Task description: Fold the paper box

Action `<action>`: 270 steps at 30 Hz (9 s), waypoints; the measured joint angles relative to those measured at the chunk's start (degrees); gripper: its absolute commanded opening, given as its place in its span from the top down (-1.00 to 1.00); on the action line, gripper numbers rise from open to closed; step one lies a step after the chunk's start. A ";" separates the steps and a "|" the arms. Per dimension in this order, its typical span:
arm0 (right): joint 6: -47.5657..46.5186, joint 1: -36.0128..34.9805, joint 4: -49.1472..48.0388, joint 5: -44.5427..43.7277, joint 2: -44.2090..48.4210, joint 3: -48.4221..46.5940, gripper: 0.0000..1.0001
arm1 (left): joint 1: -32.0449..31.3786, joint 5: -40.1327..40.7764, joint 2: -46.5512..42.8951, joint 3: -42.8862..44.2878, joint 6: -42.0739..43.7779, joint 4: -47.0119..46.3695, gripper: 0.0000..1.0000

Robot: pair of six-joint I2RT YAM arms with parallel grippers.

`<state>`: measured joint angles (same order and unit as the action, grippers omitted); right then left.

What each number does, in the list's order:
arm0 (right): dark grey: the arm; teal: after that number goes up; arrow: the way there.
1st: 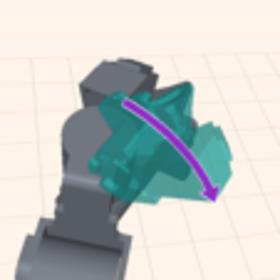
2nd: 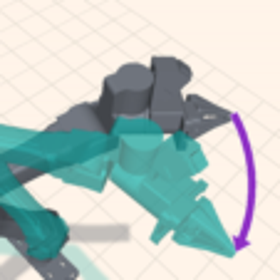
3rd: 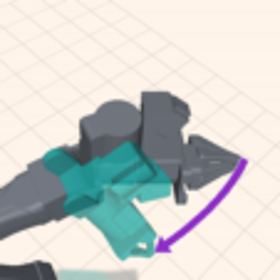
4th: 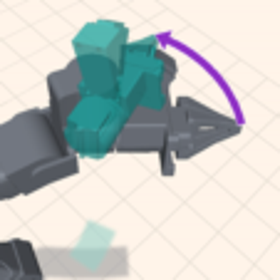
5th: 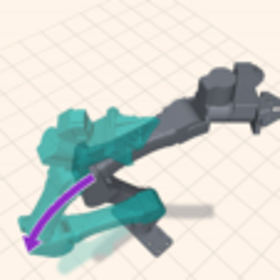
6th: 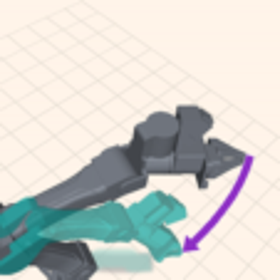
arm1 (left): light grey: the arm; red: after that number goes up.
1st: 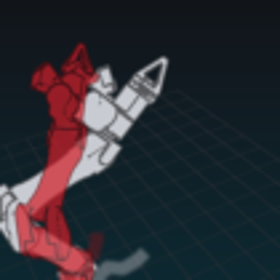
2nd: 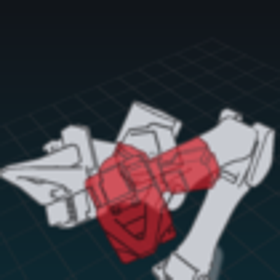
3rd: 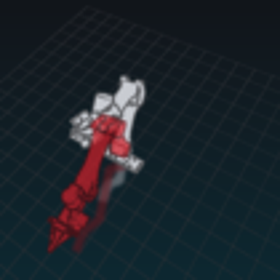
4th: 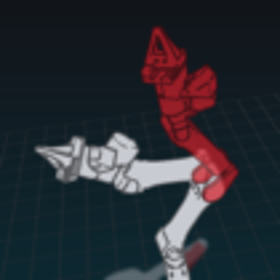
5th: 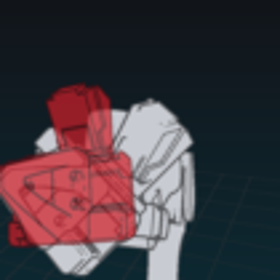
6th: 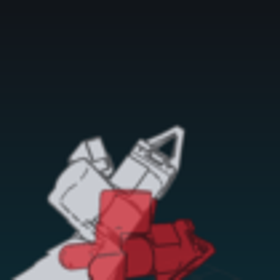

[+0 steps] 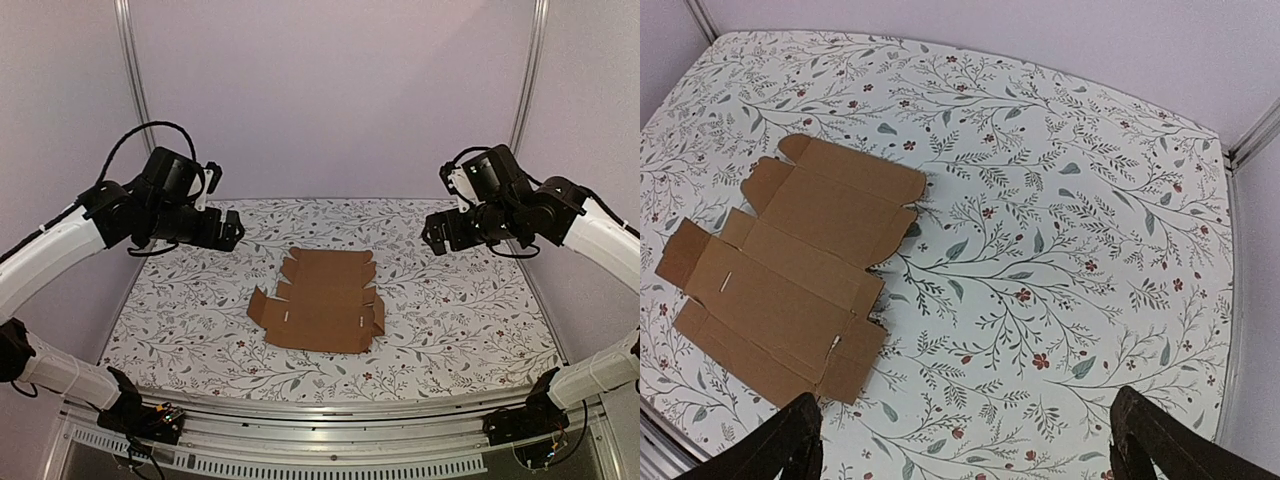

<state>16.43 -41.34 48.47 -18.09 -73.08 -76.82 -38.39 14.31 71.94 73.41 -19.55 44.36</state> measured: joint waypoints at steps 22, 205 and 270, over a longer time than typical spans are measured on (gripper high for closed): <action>5.53 -6.40 -0.94 6.45 -6.25 7.69 -0.98 | 3.91 -15.37 19.65 -6.27 -13.03 -1.90 -0.45; -10.51 -2.47 17.84 62.25 -7.65 -14.36 1.00 | -10.62 -1.27 -4.07 11.45 -3.08 6.16 -0.76; -43.50 -18.01 28.24 23.17 -43.45 -36.02 1.00 | -10.58 -18.34 -6.19 -18.53 -7.63 -10.73 -0.75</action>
<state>-27.07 -59.35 76.71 5.08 -116.53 -112.84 -48.97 -4.03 65.76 54.87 -27.18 33.63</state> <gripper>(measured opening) 0.007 0.879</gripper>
